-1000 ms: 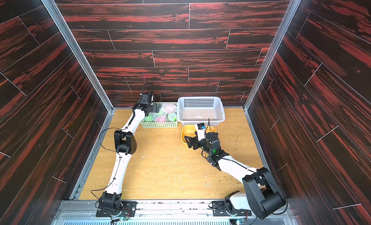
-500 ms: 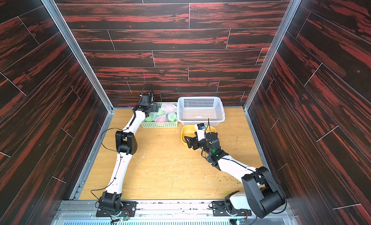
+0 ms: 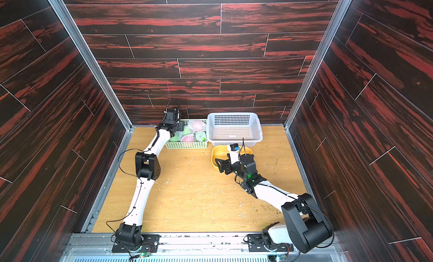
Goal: Remove foam nets from apples
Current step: Pick up the apple from the basket.
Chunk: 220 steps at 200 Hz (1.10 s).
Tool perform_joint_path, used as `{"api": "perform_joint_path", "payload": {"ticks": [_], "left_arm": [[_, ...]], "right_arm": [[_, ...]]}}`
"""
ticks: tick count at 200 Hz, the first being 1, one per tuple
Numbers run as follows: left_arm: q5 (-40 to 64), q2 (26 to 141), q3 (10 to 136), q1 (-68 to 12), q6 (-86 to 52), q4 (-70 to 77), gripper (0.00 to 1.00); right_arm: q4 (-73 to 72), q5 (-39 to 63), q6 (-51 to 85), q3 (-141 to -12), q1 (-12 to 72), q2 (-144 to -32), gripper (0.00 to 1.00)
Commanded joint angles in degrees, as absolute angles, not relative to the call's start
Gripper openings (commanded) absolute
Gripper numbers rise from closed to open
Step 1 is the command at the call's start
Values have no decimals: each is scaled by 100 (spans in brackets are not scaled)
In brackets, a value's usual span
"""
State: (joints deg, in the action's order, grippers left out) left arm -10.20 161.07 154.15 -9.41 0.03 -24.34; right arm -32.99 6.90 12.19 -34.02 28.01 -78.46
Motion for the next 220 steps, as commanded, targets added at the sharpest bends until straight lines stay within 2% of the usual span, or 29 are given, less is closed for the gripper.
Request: {"api": "perform_joint_path", "payload": {"ticks": [1, 70, 103, 173, 220], "left_arm": [[-1124, 15674, 15278, -980, 81, -2531, 69], [-1282, 15278, 15249, -1045, 210, -2500, 68], [-1249, 15063, 15196, -1041, 207, -2511, 63], [-1146, 14684, 14878, -1052, 194, -2602, 61], [-1084, 14403, 14647, -1111, 282, -2862, 54]], "right_arm": [[-3240, 702, 1279, -3558, 2852, -7980, 84], [-3204, 692, 1274, -3570, 2846, -7951, 84], [-3190, 650, 1263, -3569, 2847, -7922, 84], [-3173, 568, 1236, -3551, 2843, -7910, 84], [-3155, 502, 1212, -3560, 2848, -7937, 84]]}}
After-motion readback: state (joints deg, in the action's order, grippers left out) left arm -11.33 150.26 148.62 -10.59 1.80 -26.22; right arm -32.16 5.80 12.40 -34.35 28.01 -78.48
